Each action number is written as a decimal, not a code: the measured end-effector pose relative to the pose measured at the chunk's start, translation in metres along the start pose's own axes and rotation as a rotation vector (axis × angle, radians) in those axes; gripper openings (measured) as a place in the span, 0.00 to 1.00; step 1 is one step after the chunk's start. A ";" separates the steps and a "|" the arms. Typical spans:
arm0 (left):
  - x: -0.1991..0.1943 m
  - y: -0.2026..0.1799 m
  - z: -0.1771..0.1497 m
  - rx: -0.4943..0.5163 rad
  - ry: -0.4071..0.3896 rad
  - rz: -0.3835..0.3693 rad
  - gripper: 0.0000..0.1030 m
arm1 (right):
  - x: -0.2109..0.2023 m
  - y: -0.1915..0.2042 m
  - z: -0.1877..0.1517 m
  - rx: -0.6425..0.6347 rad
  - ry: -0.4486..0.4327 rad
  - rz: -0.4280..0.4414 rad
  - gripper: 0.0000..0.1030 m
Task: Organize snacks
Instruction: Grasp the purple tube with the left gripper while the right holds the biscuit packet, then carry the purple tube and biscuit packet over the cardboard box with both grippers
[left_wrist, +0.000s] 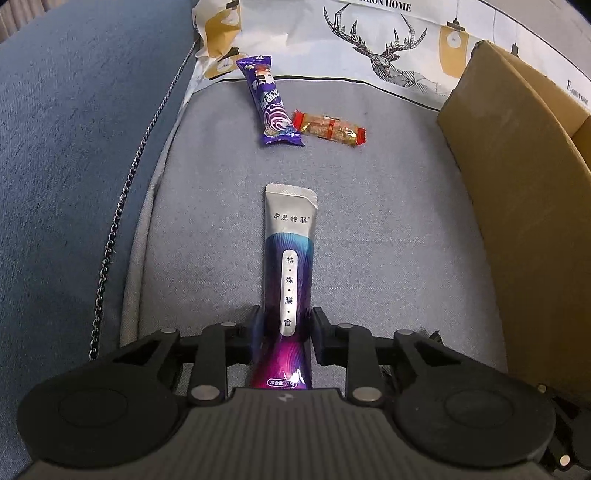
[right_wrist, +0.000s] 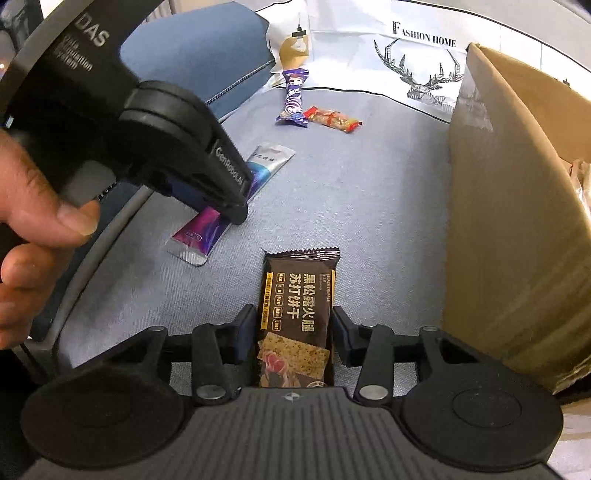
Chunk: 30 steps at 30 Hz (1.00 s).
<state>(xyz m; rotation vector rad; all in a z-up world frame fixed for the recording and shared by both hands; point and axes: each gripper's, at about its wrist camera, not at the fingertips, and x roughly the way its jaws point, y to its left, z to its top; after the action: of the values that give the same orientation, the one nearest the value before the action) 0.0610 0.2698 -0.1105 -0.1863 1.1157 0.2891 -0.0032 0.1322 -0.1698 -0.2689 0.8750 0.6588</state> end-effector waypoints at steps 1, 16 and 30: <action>0.000 0.000 0.000 0.000 -0.001 0.000 0.30 | 0.000 0.000 0.000 0.001 0.000 0.000 0.46; 0.002 -0.007 -0.002 0.041 -0.016 0.027 0.32 | 0.003 0.001 0.002 -0.013 0.003 -0.003 0.47; -0.002 -0.008 -0.001 0.048 -0.039 0.022 0.18 | 0.002 -0.001 0.003 -0.004 -0.012 -0.010 0.40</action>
<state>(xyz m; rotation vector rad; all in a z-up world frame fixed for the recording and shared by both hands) 0.0614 0.2617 -0.1093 -0.1247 1.0851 0.2844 -0.0005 0.1336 -0.1694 -0.2721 0.8601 0.6527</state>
